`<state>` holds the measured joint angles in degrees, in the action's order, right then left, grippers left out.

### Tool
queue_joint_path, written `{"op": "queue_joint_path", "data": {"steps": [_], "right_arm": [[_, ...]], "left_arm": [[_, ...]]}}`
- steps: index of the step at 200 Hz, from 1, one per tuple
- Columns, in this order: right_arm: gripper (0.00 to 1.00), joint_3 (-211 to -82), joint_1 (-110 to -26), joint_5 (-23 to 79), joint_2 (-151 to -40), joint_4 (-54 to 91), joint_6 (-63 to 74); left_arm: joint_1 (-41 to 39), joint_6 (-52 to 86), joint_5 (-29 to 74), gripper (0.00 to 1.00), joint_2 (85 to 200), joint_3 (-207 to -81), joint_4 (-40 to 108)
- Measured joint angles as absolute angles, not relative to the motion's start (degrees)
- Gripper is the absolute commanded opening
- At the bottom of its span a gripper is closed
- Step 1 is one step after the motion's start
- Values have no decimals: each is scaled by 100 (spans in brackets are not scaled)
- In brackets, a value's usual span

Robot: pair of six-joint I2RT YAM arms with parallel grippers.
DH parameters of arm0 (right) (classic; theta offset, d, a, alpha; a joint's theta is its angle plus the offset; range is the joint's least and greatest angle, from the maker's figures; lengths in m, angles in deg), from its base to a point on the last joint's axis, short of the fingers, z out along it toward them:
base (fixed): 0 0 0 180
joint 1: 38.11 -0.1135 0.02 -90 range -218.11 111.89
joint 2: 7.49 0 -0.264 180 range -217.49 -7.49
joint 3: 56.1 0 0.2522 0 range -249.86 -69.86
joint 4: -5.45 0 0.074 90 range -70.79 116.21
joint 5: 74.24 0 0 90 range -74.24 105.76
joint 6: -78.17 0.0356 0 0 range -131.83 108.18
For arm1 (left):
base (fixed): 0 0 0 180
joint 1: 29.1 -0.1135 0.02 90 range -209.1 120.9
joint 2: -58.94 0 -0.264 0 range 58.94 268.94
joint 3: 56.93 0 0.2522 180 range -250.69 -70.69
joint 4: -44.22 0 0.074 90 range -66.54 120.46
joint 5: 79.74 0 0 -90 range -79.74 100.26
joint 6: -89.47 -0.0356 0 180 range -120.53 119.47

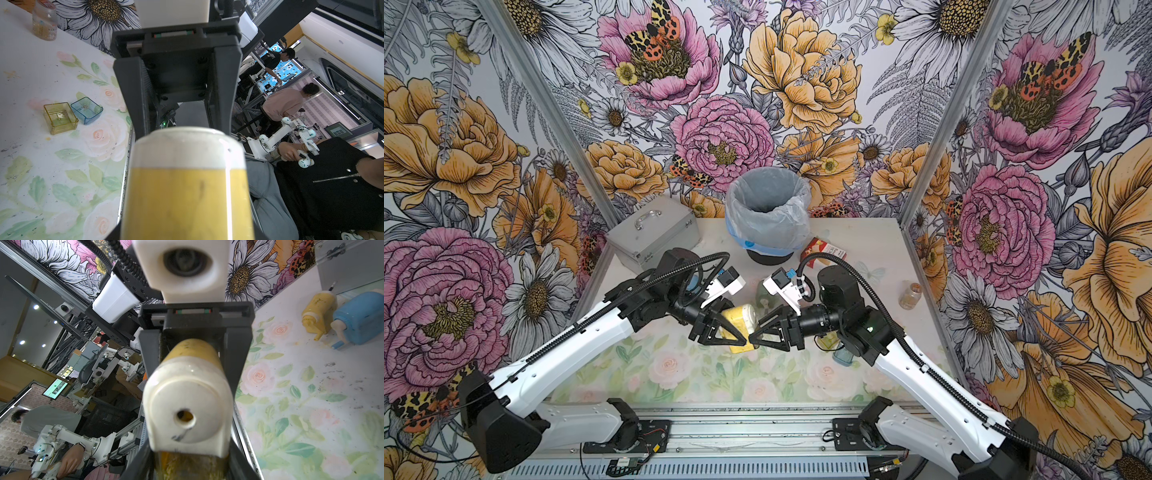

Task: Take out the pencil sharpener tray and clean the shavings
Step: Open the container of the pencil sharpener.

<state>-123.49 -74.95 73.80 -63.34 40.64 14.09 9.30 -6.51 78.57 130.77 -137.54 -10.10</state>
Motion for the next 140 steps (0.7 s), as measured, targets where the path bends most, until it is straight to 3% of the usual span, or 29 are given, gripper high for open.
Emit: {"op": "queue_joint_path", "data": {"steps": [140], "right_arm": [[28,-12421,-7211,7301,-6087,4231,1245]], "left_arm": [[809,-651,7750,0,12914,-13691,-829]]}}
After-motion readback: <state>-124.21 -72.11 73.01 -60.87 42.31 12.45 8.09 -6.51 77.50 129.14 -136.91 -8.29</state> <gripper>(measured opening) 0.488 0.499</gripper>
